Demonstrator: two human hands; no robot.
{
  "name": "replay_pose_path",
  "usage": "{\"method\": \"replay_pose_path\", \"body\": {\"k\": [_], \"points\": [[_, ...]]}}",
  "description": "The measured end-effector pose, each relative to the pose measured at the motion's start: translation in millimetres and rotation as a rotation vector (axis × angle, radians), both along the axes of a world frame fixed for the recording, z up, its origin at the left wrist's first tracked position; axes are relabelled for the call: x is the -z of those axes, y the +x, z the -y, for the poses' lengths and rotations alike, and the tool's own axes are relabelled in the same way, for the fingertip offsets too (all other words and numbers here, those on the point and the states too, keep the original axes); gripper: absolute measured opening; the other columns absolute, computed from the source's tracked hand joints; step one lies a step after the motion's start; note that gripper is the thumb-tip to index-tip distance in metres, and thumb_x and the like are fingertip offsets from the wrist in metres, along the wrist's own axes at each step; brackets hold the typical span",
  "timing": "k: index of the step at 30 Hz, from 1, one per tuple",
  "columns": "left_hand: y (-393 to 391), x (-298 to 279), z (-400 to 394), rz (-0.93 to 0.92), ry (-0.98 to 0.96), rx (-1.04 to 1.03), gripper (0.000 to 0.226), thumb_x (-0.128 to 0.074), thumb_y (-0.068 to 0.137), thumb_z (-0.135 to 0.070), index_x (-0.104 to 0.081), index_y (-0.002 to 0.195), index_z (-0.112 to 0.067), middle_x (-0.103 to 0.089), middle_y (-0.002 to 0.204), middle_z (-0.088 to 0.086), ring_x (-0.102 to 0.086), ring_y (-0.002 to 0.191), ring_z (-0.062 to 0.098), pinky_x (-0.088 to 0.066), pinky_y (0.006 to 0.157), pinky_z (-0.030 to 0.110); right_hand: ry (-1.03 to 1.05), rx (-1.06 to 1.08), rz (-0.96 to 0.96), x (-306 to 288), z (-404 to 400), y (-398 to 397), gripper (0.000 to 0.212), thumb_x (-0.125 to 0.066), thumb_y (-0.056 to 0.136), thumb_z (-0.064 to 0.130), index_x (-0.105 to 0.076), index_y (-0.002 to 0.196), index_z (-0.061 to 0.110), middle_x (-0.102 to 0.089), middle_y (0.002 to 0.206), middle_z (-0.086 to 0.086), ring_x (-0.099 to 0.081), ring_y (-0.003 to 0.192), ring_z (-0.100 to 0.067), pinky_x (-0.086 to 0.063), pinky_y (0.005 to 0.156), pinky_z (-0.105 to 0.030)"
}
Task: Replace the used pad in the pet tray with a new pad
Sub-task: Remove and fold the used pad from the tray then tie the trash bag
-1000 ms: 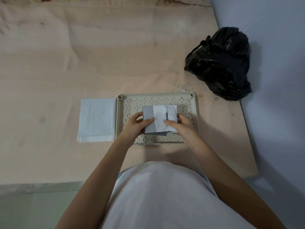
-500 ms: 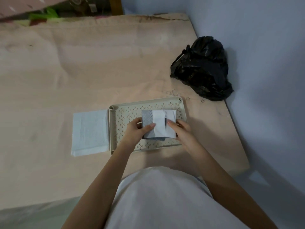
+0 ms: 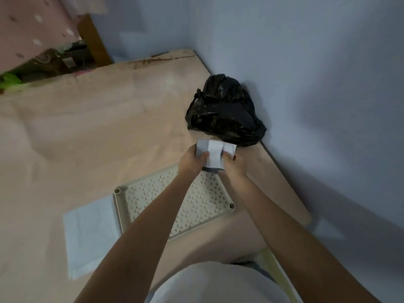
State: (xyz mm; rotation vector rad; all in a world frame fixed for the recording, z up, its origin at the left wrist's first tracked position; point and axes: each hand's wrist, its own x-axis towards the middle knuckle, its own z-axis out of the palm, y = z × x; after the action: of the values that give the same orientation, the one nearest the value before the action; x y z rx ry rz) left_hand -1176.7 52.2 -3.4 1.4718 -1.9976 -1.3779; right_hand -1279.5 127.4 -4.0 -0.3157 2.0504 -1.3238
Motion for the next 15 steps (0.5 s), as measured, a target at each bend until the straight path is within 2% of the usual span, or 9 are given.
{"method": "replay_pose_path", "body": {"k": [3, 5, 8, 10, 12, 15], "points": [[-24, 0, 11, 0.243, -0.153, 0.098, 0.052, -0.038, 0.099, -0.039, -0.031, 0.142, -0.01, -0.055, 0.127, 0.018, -0.054, 0.112, 0.037, -0.045, 0.089, 0.044, 0.107, 0.014, -0.156, -2, 23, -13, 0.029, -0.042, 0.097, 0.024, -0.058, 0.102, 0.0, -0.062, 0.094, -0.016, -0.06, 0.089, -0.032, -0.042, 0.067, -0.033], [-41, -1, 19, 0.308, -0.178, 0.104, 0.052, -0.033, 0.101, -0.038, -0.027, 0.143, -0.008, -0.052, 0.124, 0.021, -0.055, 0.107, 0.04, -0.045, 0.083, 0.045, 0.143, 0.061, -0.144, -3, 38, -24, 0.032, -0.04, 0.098, 0.022, -0.05, 0.117, -0.002, -0.06, 0.103, -0.015, -0.058, 0.096, -0.033, -0.038, 0.067, -0.031], [-62, -1, 33, 0.283, -0.164, 0.079, 0.048, -0.035, 0.1, -0.033, -0.03, 0.138, -0.004, -0.046, 0.129, 0.022, -0.054, 0.106, 0.042, -0.044, 0.081, 0.045, 0.101, 0.167, -0.046, -2, 55, -41, 0.041, -0.041, 0.097, 0.02, -0.039, 0.129, -0.006, -0.055, 0.122, -0.019, -0.054, 0.108, -0.034, -0.036, 0.074, -0.028], [-72, 2, 45, 0.262, -0.152, 0.077, 0.048, -0.038, 0.099, -0.028, -0.031, 0.138, -0.001, -0.039, 0.135, 0.023, -0.051, 0.11, 0.042, -0.043, 0.081, 0.043, 0.056, 0.235, 0.015, 0, 63, -51, 0.046, -0.044, 0.096, 0.021, -0.037, 0.132, -0.007, -0.052, 0.127, -0.02, -0.051, 0.115, -0.034, -0.034, 0.078, -0.027], [-79, 6, 54, 0.245, -0.159, 0.098, 0.051, -0.038, 0.098, -0.024, -0.026, 0.142, 0.0, -0.035, 0.137, 0.023, -0.048, 0.112, 0.041, -0.042, 0.083, 0.041, 0.036, 0.237, -0.03, 5, 68, -56, 0.046, -0.048, 0.096, 0.023, -0.04, 0.131, -0.006, -0.052, 0.127, -0.02, -0.05, 0.117, -0.034, -0.034, 0.081, -0.026], [-89, 10, 62, 0.214, -0.198, 0.14, 0.054, -0.038, 0.099, -0.024, -0.021, 0.145, -0.003, -0.036, 0.135, 0.022, -0.051, 0.105, 0.041, -0.043, 0.077, 0.041, 0.01, 0.184, -0.2, 14, 75, -60, 0.033, -0.047, 0.096, 0.012, -0.048, 0.123, -0.008, -0.057, 0.121, -0.022, -0.052, 0.114, -0.034, -0.031, 0.081, -0.017]]}}
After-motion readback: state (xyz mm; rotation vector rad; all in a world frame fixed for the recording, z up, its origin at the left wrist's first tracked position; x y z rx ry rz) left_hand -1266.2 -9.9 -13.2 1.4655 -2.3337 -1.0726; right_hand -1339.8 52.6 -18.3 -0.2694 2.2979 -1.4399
